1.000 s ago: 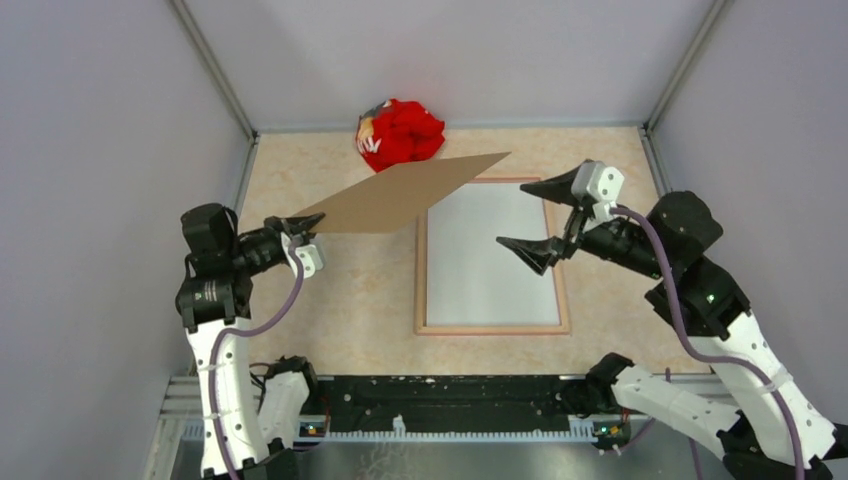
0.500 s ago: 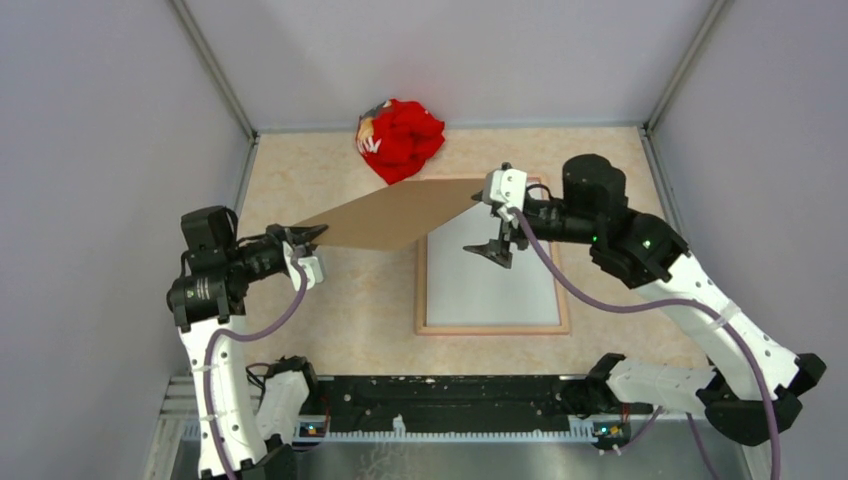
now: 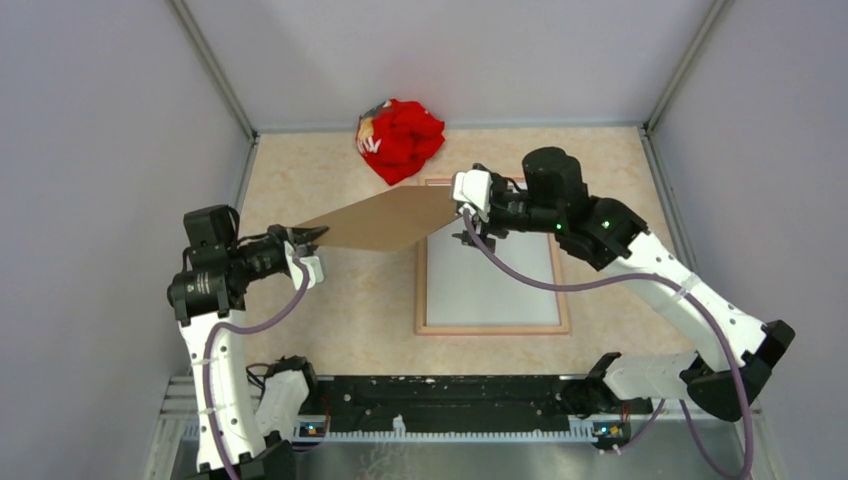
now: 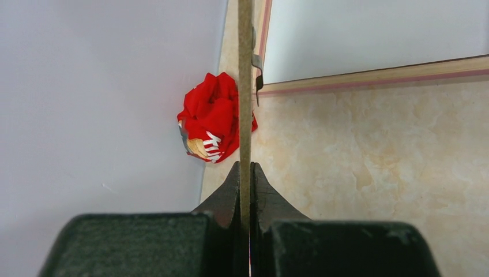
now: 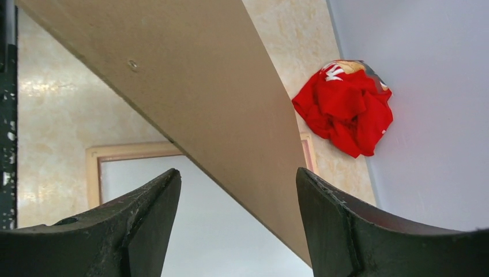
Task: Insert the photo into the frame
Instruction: Turn over the photo frame item on the photo frame.
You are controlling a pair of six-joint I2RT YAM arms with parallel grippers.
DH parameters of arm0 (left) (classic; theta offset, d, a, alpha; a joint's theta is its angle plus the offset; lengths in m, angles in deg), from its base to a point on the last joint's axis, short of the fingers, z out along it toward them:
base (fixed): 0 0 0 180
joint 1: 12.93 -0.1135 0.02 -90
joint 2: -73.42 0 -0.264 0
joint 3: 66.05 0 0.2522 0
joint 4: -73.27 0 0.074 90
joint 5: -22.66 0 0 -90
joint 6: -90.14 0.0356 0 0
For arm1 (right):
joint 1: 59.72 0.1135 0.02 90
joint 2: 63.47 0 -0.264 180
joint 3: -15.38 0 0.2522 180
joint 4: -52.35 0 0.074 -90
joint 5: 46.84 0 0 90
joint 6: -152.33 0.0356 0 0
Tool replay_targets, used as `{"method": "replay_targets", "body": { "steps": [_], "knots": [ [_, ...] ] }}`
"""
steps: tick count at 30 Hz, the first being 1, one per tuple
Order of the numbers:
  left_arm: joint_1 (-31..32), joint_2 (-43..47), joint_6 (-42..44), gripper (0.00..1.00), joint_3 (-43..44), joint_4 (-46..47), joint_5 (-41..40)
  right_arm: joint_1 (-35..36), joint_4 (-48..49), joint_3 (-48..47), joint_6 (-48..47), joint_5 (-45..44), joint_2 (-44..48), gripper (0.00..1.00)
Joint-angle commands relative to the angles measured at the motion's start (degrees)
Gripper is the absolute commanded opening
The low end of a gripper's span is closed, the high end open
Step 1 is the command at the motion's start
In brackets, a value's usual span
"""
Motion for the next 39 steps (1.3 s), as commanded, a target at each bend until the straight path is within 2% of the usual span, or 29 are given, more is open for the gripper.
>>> {"method": "replay_targets", "body": {
  "steps": [1, 6, 11, 14, 17, 18, 20, 21, 22, 23, 24, 25, 27, 33, 39],
  "knots": [
    [-0.16, -0.50, 3.66, 0.00, 2.74, 2.18, 5.93, 0.57, 3.22, -3.48, -4.02, -1.39, -2.62, 0.72],
    [-0.17, -0.64, 3.67, 0.00, 2.74, 2.39, 5.95, 0.79, 2.55, -4.81, -4.22, 1.01, -4.99, 0.63],
    [-0.17, -0.51, 3.66, 0.00, 1.94, 2.98, 5.73, 1.41, 2.65, -3.99, -4.47, 1.70, -5.89, 0.44],
    [-0.21, -0.18, 1.91, 0.00, 1.04, 5.46, 5.68, 1.92, 4.34, -2.70, -4.15, 1.91, -5.20, 0.28],
    [-0.21, 0.87, -6.71, 0.00, -1.04, 14.52, 5.99, 2.53, 9.06, -0.67, -2.73, 2.51, -3.61, 0.10],
    [-0.20, 1.59, -11.81, 0.00, -2.14, 19.59, 5.99, 2.71, 10.77, -0.08, -2.17, 2.48, -3.05, 0.00],
    [-0.18, 3.38, -24.30, 0.02, -5.39, 34.23, 5.01, 2.77, 14.18, 0.74, 0.09, 2.61, -2.14, 0.00],
    [-0.21, 4.27, -30.33, 0.13, -6.98, 41.21, 4.09, 2.76, 15.64, 0.86, 1.05, 2.94, -1.85, 0.00],
    [-0.17, 4.89, -35.39, 0.33, -8.58, 47.96, 2.89, 2.78, 17.34, 0.96, 2.42, 3.11, -1.61, 0.00],
    [-0.16, 5.50, -39.87, 0.64, -9.91, 55.72, 1.61, 2.78, 19.37, 1.11, 4.05, 3.03, -1.34, 0.00],
    [-0.21, 5.92, -44.23, 0.85, -11.28, 61.47, -0.02, 2.73, 20.91, 1.24, 5.26, 3.01, -1.20, 0.00],
    [-0.20, 6.10, -47.92, 0.96, -12.18, 66.67, -1.71, 2.77, 22.57, 1.35, 6.56, 2.86, -1.04, 0.00],
    [-0.14, 5.54, -53.73, 0.99, -12.40, 72.01, -4.87, 2.77, 25.40, 1.49, 8.85, 1.87, -0.92, 0.00],
    [-0.15, 2.07, -62.42, 0.98, -7.55, 73.11, -12.66, 2.82, 31.00, -0.45, 18.69, -3.12, -1.49, 0.00],
    [-0.19, -0.14, -70.19, 0.98, -5.74, 75.75, -21.09, 1.87, 23.52, -9.72, 31.16, -11.88, -7.21, 0.00]
  ]
}}
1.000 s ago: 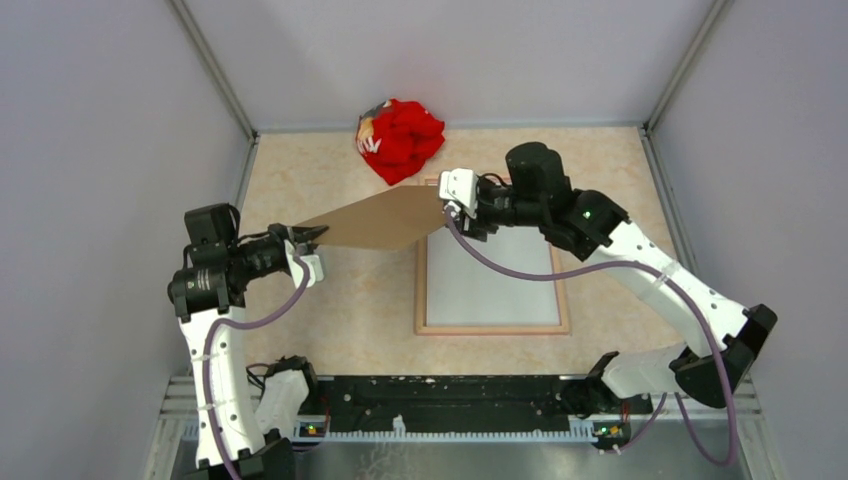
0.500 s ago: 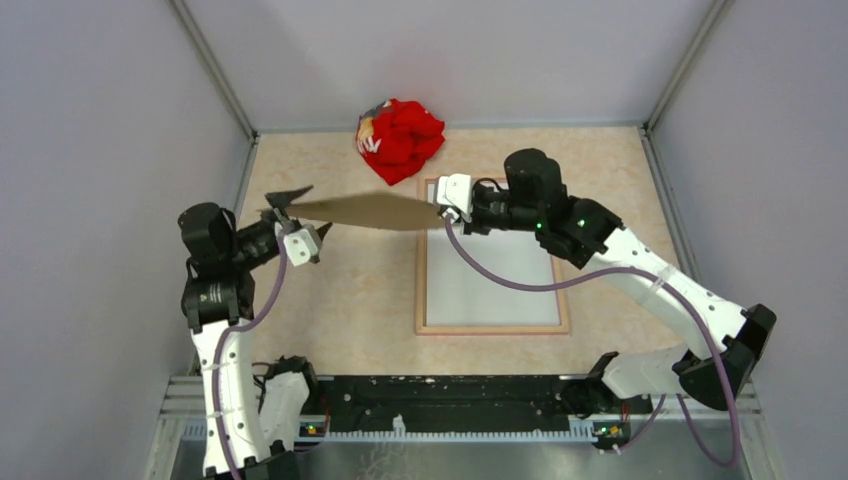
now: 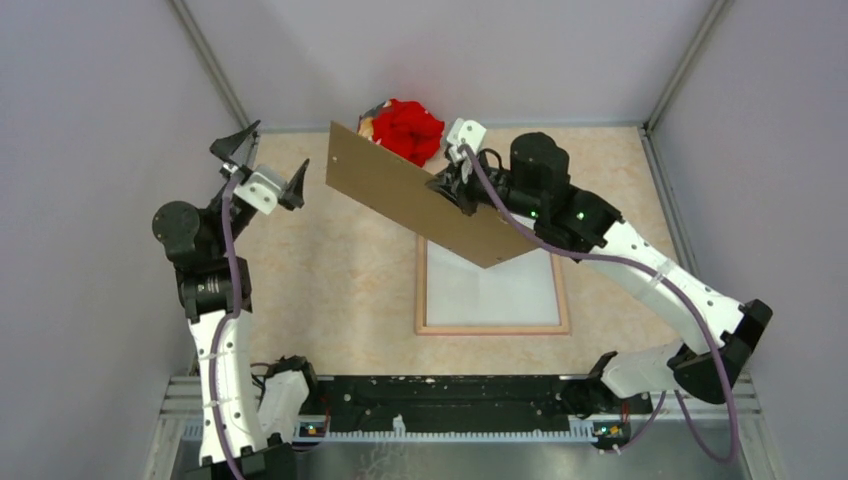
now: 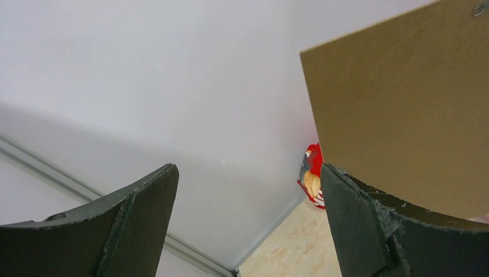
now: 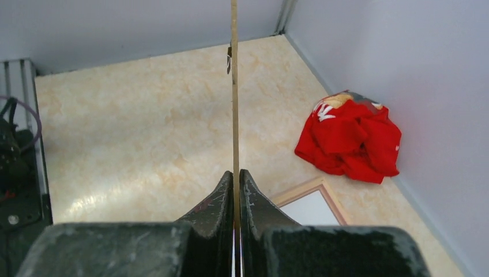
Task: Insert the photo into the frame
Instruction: Turn over the photo frame item on the photo frame.
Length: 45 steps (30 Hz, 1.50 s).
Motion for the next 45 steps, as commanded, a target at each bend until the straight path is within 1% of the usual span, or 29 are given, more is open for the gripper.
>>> {"method": "replay_targets", "body": {
  "steps": [1, 3, 7, 11, 13, 15, 17, 19, 20, 23, 26, 30, 35, 42, 45],
  "knots": [
    [0.01, -1.43, -9.65, 0.99, 2.08, 7.61, -9.28, -1.82, 0.09, -12.31, 14.82, -8.16, -3.68, 0.00],
    [0.00, -1.84, -10.59, 0.99, 2.00, 8.14, -11.48, -4.75, -4.66, -17.28, 23.04, -8.28, -6.66, 0.00],
    [0.01, -2.10, -9.89, 0.99, 1.72, 5.62, -11.70, -9.58, -10.05, -24.55, 35.69, -9.61, -10.44, 0.00],
    [0.07, -2.30, -8.10, 0.99, 1.19, 0.63, -10.03, -13.42, -15.10, -28.92, 42.66, -12.27, -12.84, 0.00],
    [0.07, -3.20, -6.04, 0.99, 1.47, -4.19, -8.06, -15.31, -16.78, -28.25, 45.15, -12.72, -12.75, 0.00],
    [0.01, -4.95, -4.00, 0.98, 2.74, -11.46, -5.85, -18.30, -15.55, -23.70, 49.75, -10.54, -11.10, 0.00],
    [0.01, -6.88, -2.49, 0.98, 3.34, -17.42, -5.02, -22.51, -11.28, -16.27, 56.18, -5.74, -8.43, 0.00],
    [0.04, -8.56, -1.60, 0.97, 3.27, -21.04, -5.06, -26.54, -4.96, -7.31, 62.25, -1.28, -4.82, 0.00],
    [0.03, -9.20, -0.73, 0.96, 3.15, -23.36, -4.94, -28.09, -2.37, -3.22, 64.38, -0.56, -3.04, 0.00],
    [0.21, -10.53, 1.55, 0.94, 2.33, -27.15, -4.13, -31.44, 1.68, 5.63, 67.35, 0.48, 1.42, 0.00],
    [1.75, -10.94, 3.07, 0.92, 0.91, -28.99, -6.28, -34.57, 2.48, 10.65, 68.87, 2.16, 3.90, 0.00],
    [6.13, -12.31, 5.19, 0.91, 0.44, -32.86, -11.39, -38.32, 6.20, 17.41, 71.70, 4.45, 7.13, 0.00],
    [10.24, -12.55, 5.19, 0.90, -2.40, -33.80, -14.48, -40.39, 12.34, 25.26, 74.26, 5.35, 9.87, 0.00],
    [12.10, -12.11, 6.13, 0.90, -4.74, -34.50, -15.39, -41.38, 22.20, 32.13, 75.77, 5.79, 10.03, 0.00],
    [12.14, -11.95, 6.80, 0.90, -5.20, -34.55, -15.61, -42.19, 24.91, 33.29, 75.95, 7.03, 8.83, 0.00]
  ]
}}
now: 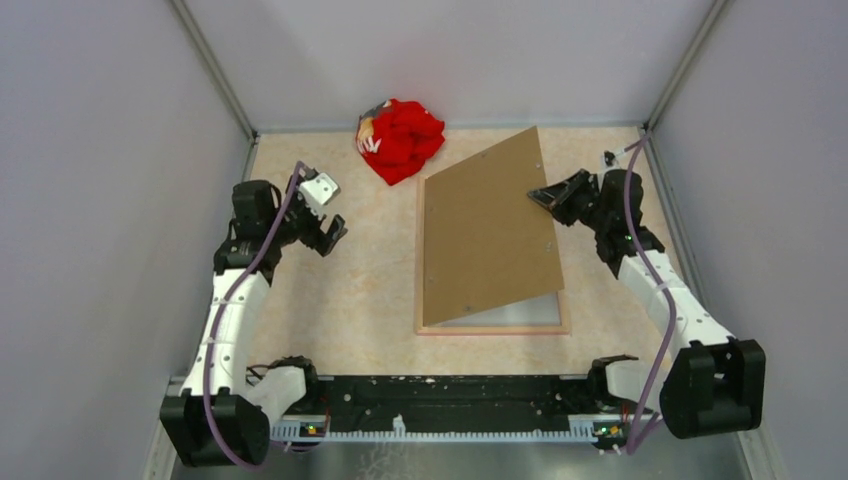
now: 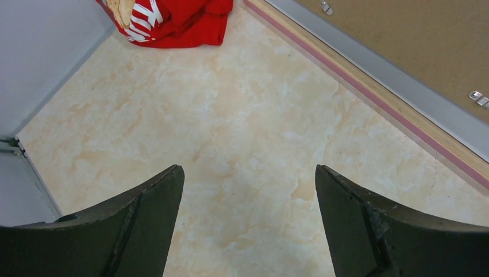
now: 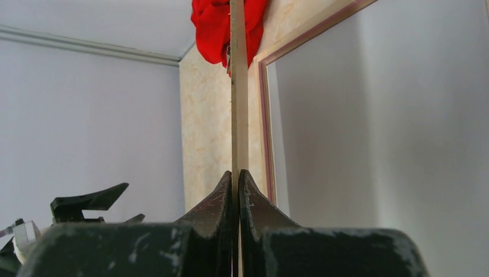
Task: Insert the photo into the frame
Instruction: Turn over the photo frame item on the photo frame.
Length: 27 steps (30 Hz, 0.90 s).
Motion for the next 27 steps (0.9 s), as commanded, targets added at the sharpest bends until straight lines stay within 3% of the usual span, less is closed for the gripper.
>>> {"method": "replay_targets", "body": {
  "steps": [1, 27],
  "knots": [
    [0.29, 0.48, 1.48, 0.90, -0.72, 0.24, -0.90, -1.62, 12.40, -0.04, 3.19, 3.88, -0.25, 0.00],
    [0.52, 0.68, 3.20, 0.89, -1.70, -0.13, -0.09, -4.08, 21.12, 5.79, 3.42, 7.50, -8.13, 0.00]
  ]
}}
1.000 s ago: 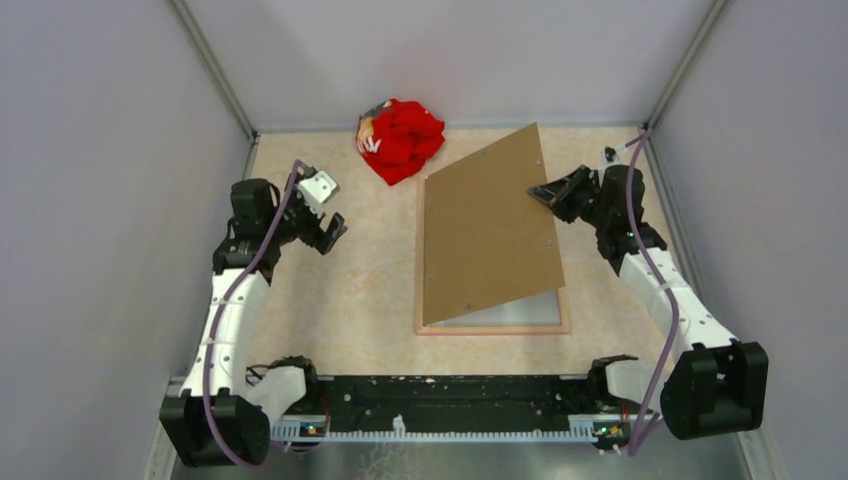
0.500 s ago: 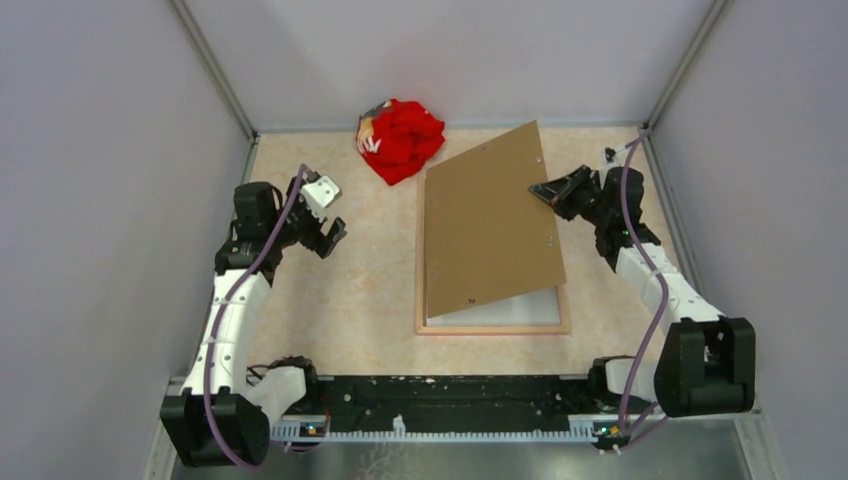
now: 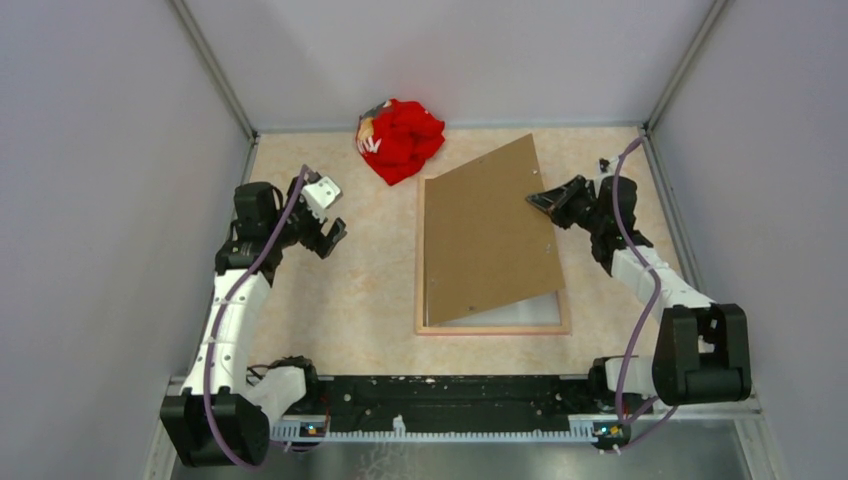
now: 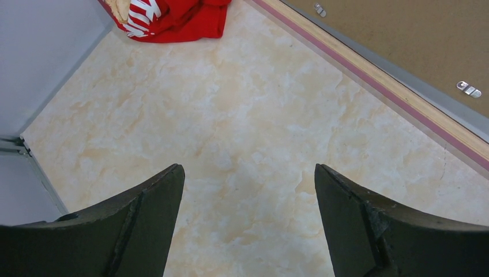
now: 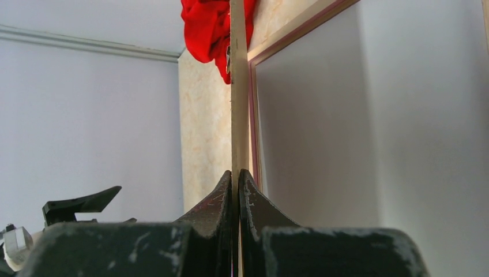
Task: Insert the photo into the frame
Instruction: Turn over the photo frame item on the photo frame.
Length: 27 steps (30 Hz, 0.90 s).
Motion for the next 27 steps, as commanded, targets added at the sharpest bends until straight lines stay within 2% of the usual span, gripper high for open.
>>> {"method": "replay_targets", "body": {
  "steps": [1, 27],
  "knots": [
    [0.32, 0.71, 0.65, 0.89, -0.65, 0.26, 0.81, -0.69, 7.79, 0.15, 2.34, 1.56, -0.25, 0.00],
    [0.42, 0.85, 2.09, 0.89, -1.44, -0.19, 1.53, -2.32, 15.69, 5.59, 2.32, 1.13, -3.37, 0.00]
  ]
}}
